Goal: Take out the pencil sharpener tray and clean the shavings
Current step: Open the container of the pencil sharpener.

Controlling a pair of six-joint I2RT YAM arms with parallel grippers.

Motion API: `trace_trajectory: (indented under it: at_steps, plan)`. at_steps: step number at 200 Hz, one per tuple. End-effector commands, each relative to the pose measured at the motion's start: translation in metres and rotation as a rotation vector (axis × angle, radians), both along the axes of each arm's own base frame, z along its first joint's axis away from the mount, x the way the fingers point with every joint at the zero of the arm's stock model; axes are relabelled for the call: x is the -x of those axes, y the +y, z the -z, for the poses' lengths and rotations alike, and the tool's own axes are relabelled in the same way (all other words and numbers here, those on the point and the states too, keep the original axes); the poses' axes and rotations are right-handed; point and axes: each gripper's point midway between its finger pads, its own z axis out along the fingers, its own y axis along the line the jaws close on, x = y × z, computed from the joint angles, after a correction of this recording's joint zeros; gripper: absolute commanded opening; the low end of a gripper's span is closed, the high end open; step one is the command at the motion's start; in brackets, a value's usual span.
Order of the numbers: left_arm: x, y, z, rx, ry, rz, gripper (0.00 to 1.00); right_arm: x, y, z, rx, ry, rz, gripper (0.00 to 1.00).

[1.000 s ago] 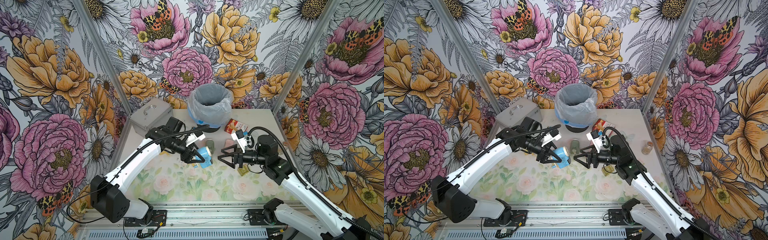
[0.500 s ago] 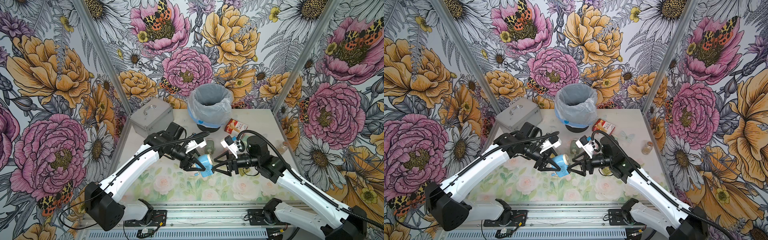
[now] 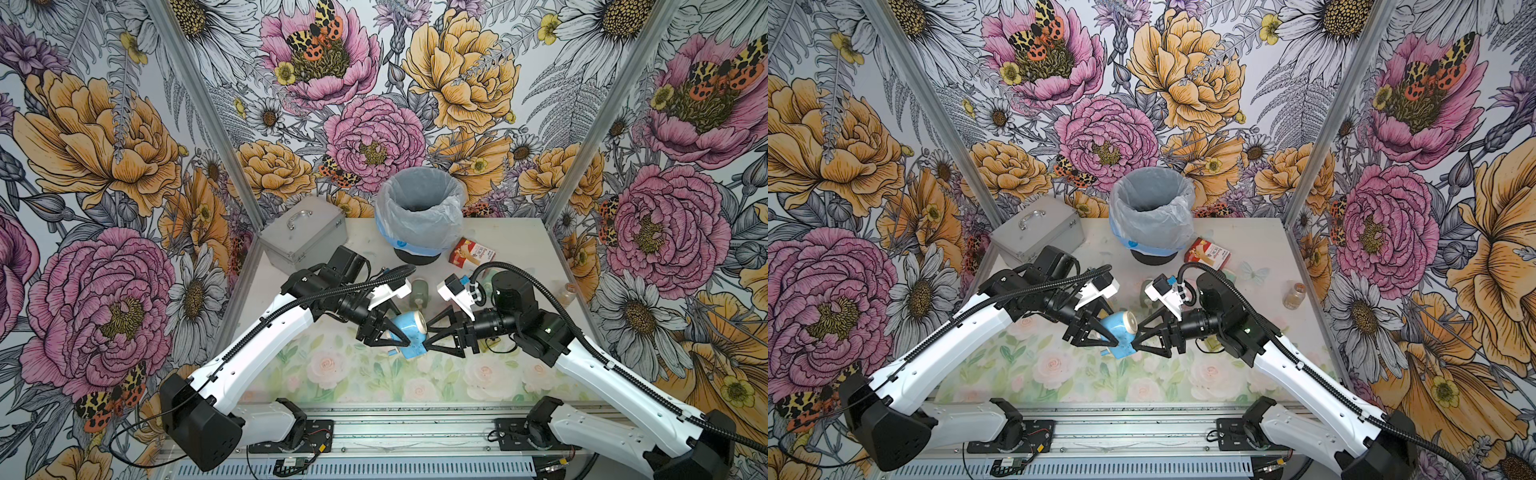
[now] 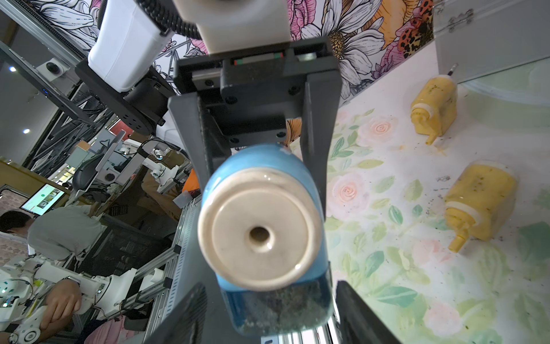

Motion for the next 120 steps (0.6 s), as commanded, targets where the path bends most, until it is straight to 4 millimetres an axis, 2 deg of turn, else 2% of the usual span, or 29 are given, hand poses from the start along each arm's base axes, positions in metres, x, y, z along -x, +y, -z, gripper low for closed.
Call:
trace_trajectory:
  at_steps: [1, 36, 103, 120]
  plan:
    - [0.011, -0.001, -0.022, 0.074, -0.041, 0.043, 0.02, 0.006, 0.004, -0.014, -0.029, -0.036, -0.046, 0.69]
    - [0.012, -0.002, -0.021, 0.07, -0.043, 0.047, 0.02, 0.009, 0.006, -0.017, -0.027, -0.044, -0.059, 0.67]
    - [0.011, -0.001, -0.025, 0.076, -0.066, 0.043, 0.02, 0.012, 0.009, -0.003, 0.025, -0.036, -0.06, 0.65]
    - [0.011, 0.0, -0.025, 0.074, -0.071, 0.038, 0.02, 0.011, 0.009, -0.003, 0.03, -0.043, -0.053, 0.56]
